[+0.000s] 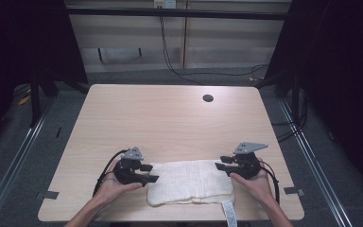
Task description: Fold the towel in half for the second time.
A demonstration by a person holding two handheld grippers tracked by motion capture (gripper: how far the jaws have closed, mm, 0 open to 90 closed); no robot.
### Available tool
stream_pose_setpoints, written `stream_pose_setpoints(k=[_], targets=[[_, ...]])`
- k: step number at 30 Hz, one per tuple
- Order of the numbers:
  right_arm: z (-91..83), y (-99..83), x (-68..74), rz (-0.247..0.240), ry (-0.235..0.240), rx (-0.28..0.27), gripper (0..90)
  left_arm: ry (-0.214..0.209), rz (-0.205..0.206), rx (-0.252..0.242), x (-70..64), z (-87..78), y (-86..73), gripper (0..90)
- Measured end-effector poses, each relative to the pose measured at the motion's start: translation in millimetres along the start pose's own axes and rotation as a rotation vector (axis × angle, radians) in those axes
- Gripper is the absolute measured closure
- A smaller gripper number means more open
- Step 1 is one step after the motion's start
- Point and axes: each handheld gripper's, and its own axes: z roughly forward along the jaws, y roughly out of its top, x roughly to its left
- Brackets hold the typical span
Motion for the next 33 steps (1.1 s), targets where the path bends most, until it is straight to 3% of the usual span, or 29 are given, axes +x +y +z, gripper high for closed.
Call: stream_pose_setpoints(k=[8, 11, 14, 17, 19, 21, 24, 25, 28, 33], targets=[[17.2, 11.5, 31.0, -0.036, 0.099, 0.018, 60.0, 0.01, -0.033, -0.025, 11.0, -11.3, 2.0, 44.0], [24.2, 15.8, 47.2, -0.072, 0.127, 0.038, 59.9, 0.037, -0.017, -0.016, 13.3, -12.6, 7.0, 43.9], [27.4, 18.5, 58.1, -0.1, 0.152, 0.041, 60.5, 0.035, -0.025, -0.036, 14.9, -13.4, 11.0, 43.7], [34.3, 24.6, 75.3, -0.117, 0.194, 0.046, 62.2, 0.042, -0.007, -0.005, 21.3, -9.7, 24.2, 46.2], [38.2, 28.7, 82.6, -0.121, 0.207, 0.056, 63.8, 0.02, 0.008, 0.019, 26.4, -6.5, 34.5, 49.2], [40.0, 34.5, 89.5, -0.135, 0.226, 0.057, 65.4, 0.023, 0.002, -0.002, 29.3, -5.2, 39.6, 52.4], [41.9, 39.4, 96.5, -0.143, 0.252, 0.055, 65.5, 0.019, -0.019, -0.035, 32.5, -2.7, 38.7, 53.5], [45.9, 42.0, 104.1, -0.155, 0.28, 0.056, 65.7, 0.018, -0.026, -0.039, 34.1, 1.3, 33.9, 53.8], [56.8, 43.6, 115.0, -0.172, 0.304, 0.076, 66.6, 0.031, -0.019, -0.004, 33.1, 4.3, 29.4, 53.0], [74.0, 47.6, 134.0, -0.191, 0.344, 0.108, 66.7, 0.028, -0.031, -0.014, 34.9, 4.5, 27.0, 50.8]])
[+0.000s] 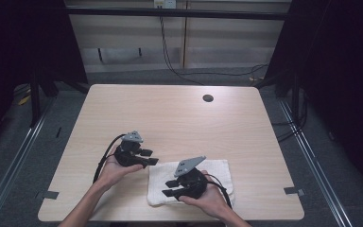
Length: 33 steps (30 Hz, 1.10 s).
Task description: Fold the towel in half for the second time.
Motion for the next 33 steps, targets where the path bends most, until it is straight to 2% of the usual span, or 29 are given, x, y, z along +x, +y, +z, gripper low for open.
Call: stream_pose_setpoints(k=[2, 3, 4, 9, 13, 15, 19, 20, 21, 22, 26, 29, 30, 33], targets=[[3.8, 2.1, 1.5, -0.002, 0.009, -0.001, 67.5, 0.003, -0.004, 0.0, 0.4, 1.0, -0.4, 50.4], [11.2, 6.4, 4.8, -0.023, 0.026, 0.006, 72.2, 0.006, -0.011, -0.003, 0.8, 2.8, -1.4, 49.7], [14.8, 7.9, 6.2, -0.035, 0.03, 0.009, 73.1, 0.008, -0.016, 0.004, 0.9, 3.0, -1.8, 48.5], [33.6, 6.9, 9.1, -0.036, 0.057, 0.024, 68.7, 0.011, -0.005, 0.021, -1.3, 7.0, -2.5, 47.4], [46.0, 2.3, 11.6, -0.052, 0.055, 0.052, 65.9, 0.013, -0.005, 0.019, 0.4, 5.8, -2.6, 47.3], [49.2, -0.2, 13.3, -0.045, 0.05, 0.058, 61.6, 0.016, -0.003, 0.019, 1.7, 3.9, -3.0, 47.3], [50.7, -2.3, 15.7, -0.069, 0.049, 0.046, 57.0, 0.022, 0.0, 0.019, 3.9, 1.2, -5.6, 47.3], [51.6, -3.6, 19.7, -0.096, 0.03, 0.04, 57.2, 0.03, -0.007, 0.026, 5.6, -1.4, -7.9, 47.3], [51.6, -3.6, 19.7, -0.096, 0.03, 0.04, 57.2, 0.03, -0.007, 0.026, 5.6, -1.4, -7.9, 47.3], [52.1, -3.6, 24.0, -0.132, 0.001, 0.049, 57.6, 0.035, -0.017, 0.025, 7.1, -3.4, -10.1, 47.3], [52.4, -4.4, 27.5, -0.171, -0.042, 0.049, 64.8, 0.032, -0.015, 0.034, 6.4, -2.9, -12.7, 47.2], [52.1, -4.8, 27.8, -0.179, -0.06, 0.048, 69.4, 0.028, -0.008, 0.043, 4.9, -1.6, -12.6, 46.7], [51.9, -4.9, 26.0, -0.161, -0.055, 0.043, 73.2, 0.032, -0.008, 0.042, 4.2, 0.4, -12.9, 45.9], [51.7, -5.0, 24.0, -0.159, -0.061, 0.04, 77.8, 0.027, -0.009, 0.053, 4.1, 1.7, -13.2, 44.2]])
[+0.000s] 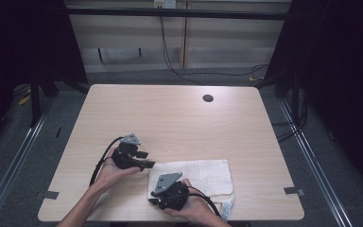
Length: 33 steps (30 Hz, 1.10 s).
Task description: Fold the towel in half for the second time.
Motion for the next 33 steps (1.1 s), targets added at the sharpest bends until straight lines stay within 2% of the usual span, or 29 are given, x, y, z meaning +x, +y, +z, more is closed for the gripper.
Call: stream_pose_setpoints(k=[1, 4, 5, 6, 7, 9, 10, 15, 17, 18, 20, 22, 23, 24, 26, 28, 29, 31, 32, 33], targets=[[0.2, -0.2, -3.3, 0.023, -0.001, -0.005, 83.0, 0.007, -0.001, -0.001, -0.2, 0.8, -0.4, 43.7], [-0.1, -1.9, -8.9, 0.08, 0.031, -0.016, 84.5, 0.015, -0.006, 0.001, 0.4, 2.2, -1.7, 41.9], [-0.2, -2.4, -10.1, 0.086, 0.034, -0.018, 84.5, 0.042, -0.003, 0.016, 0.3, 2.6, -1.8, 42.2], [-0.2, -2.4, -10.1, 0.086, 0.034, -0.018, 84.5, 0.042, -0.003, 0.016, 0.3, 2.6, -1.8, 42.5], [-0.1, -2.0, -11.0, 0.106, 0.05, -0.017, 84.6, 0.042, -0.015, 0.019, 1.1, 3.9, -3.0, 43.0], [-0.3, -1.9, -12.0, 0.119, 0.059, -0.01, 84.6, 0.036, -0.012, 0.017, 0.8, 3.5, -3.4, 43.6], [-0.2, -1.9, -12.9, 0.119, 0.066, -0.014, 84.6, 0.018, -0.006, 0.021, 0.7, 3.5, -3.4, 44.0], [-0.5, -1.4, -12.9, 0.117, 0.073, -0.005, 84.6, 0.017, 0.001, 0.039, -1.8, 8.6, -4.3, 46.3], [-0.3, -1.5, -13.3, 0.124, 0.08, -0.007, 84.6, 0.027, 0.024, 0.056, -2.5, 9.4, -2.5, 47.6], [-0.5, -1.9, -13.1, 0.147, 0.09, -0.006, 84.5, 0.027, 0.024, 0.056, -2.5, 9.4, -2.5, 47.6], [-0.2, -2.5, -13.9, 0.148, 0.094, -0.014, 84.6, 0.009, 0.03, 0.039, -3.8, 11.5, -3.0, 48.8], [-0.2, -2.2, -13.3, 0.15, 0.09, -0.012, 84.6, -0.015, 0.044, 0.045, -7.7, 12.6, -2.7, 52.9], [-0.3, -2.2, -12.9, 0.148, 0.087, -0.01, 84.6, -0.036, 0.066, 0.061, -8.6, 12.1, -2.6, 56.4], [-0.5, -2.0, -12.5, 0.15, 0.084, -0.007, 84.6, -0.031, 0.087, 0.069, -10.4, 12.0, -2.6, 60.0], [-0.3, -1.8, -12.2, 0.137, 0.079, -0.009, 84.9, -0.04, 0.084, 0.073, -11.4, 11.7, -3.5, 66.3], [-0.5, -1.3, -10.6, 0.134, 0.071, -0.005, 85.1, -0.074, 0.102, 0.074, -12.8, 12.1, -5.3, 76.5], [-0.3, -0.8, -10.5, 0.114, 0.065, -0.001, 85.2, -0.08, 0.11, 0.082, -14.1, 12.0, -5.4, 80.2], [-0.6, 1.3, -8.8, 0.094, 0.06, 0.016, 85.6, -0.114, 0.105, 0.093, -14.6, 12.6, -5.1, 83.3], [-0.6, 1.4, -8.1, 0.096, 0.062, 0.016, 85.7, -0.099, 0.117, 0.078, -16.4, 13.6, -5.6, 84.3], [-0.7, 1.4, -8.2, 0.099, 0.061, 0.017, 85.8, -0.105, 0.116, 0.082, -17.0, 14.0, -5.3, 84.5]])
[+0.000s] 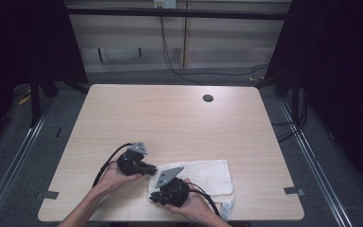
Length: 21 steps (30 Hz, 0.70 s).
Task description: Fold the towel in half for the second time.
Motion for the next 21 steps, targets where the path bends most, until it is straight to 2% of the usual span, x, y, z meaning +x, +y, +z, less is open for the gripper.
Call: stream_pose_setpoints(k=[4, 5, 8, 9, 12, 21], targets=[[0.2, 0.6, -1.7, 0.011, 0.012, 0.0, 86.2, -0.021, -0.029, -0.018, 2.0, 1.3, 0.3, 84.7], [0.0, 1.0, -1.7, 0.008, 0.013, 0.006, 86.3, -0.013, -0.039, -0.019, 3.1, -1.0, 0.2, 84.6], [0.2, 1.3, -2.4, 0.014, 0.02, 0.0, 86.3, -0.032, -0.055, -0.039, 5.9, -4.2, -0.1, 84.6], [0.2, 1.5, -2.7, 0.031, 0.031, -0.003, 86.3, -0.026, -0.07, -0.06, 8.2, -8.6, -0.4, 84.6], [-2.2, 2.7, -3.9, 0.04, 0.03, -0.019, 86.3, -0.032, -0.072, -0.09, 10.5, -13.7, -1.4, 85.1], [-9.6, 5.6, -6.3, 0.051, 0.033, -0.056, 86.3, -0.044, -0.094, -0.114, 11.0, -19.9, -1.6, 85.1]])
